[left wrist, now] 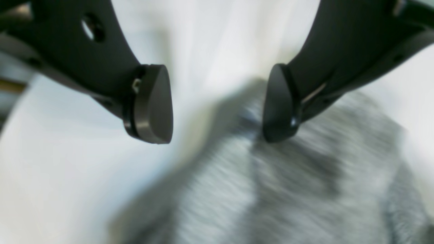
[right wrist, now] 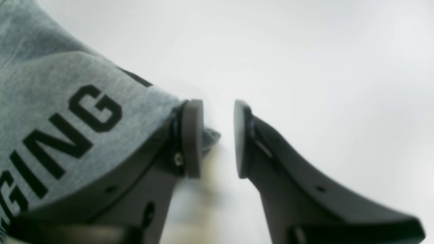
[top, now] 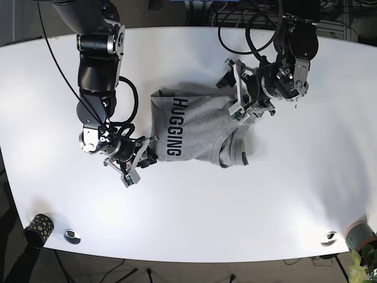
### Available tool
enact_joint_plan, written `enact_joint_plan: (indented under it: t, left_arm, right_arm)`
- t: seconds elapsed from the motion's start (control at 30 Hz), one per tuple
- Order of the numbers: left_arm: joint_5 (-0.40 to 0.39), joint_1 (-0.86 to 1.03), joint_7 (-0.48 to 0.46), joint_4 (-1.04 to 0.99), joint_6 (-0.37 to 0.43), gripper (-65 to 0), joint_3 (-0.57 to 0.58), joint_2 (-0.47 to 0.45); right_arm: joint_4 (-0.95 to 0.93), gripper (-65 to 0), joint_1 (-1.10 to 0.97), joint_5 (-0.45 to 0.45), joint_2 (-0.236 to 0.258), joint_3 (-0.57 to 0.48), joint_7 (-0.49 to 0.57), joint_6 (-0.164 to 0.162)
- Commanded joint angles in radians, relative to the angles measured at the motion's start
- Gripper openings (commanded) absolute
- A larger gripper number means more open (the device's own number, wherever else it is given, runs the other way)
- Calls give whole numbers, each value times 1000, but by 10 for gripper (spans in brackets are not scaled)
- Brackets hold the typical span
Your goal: Fold the T-shirt properly
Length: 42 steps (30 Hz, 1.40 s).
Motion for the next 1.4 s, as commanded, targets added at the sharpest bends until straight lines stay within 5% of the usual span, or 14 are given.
enact_joint_plan:
  t: [0.0, 0.33, 0.63, 0.93, 1.13, 1.37]
  left_arm:
    - [-21, -34, -40, -25, 3, -265, -3, -29]
    - [-19, -230, -74, -260, 6, -265, -2, -98]
    - [8, -413, -101, -429, -2, -265, -3, -158]
    - [8, -418, -100, -159, -2, -265, -22, -226]
    - [7, -258, -98, 85, -2, -265, -114, -160]
    - [7, -105, -98, 185, -2, -265, -123, -63]
  right_arm:
    - [16, -506, 18, 18, 8, 2, 23, 6]
    - [156, -506, -118, 21, 0, -4, 17, 6]
    - [481, -506, -335, 22, -47, -162, -109, 6]
    - [771, -506, -459, 22, -119, -241, -258, 6]
    - [898, -506, -459, 32, -190, -247, -384, 6]
    - [854, -506, -422, 226, -222, -241, -449, 6]
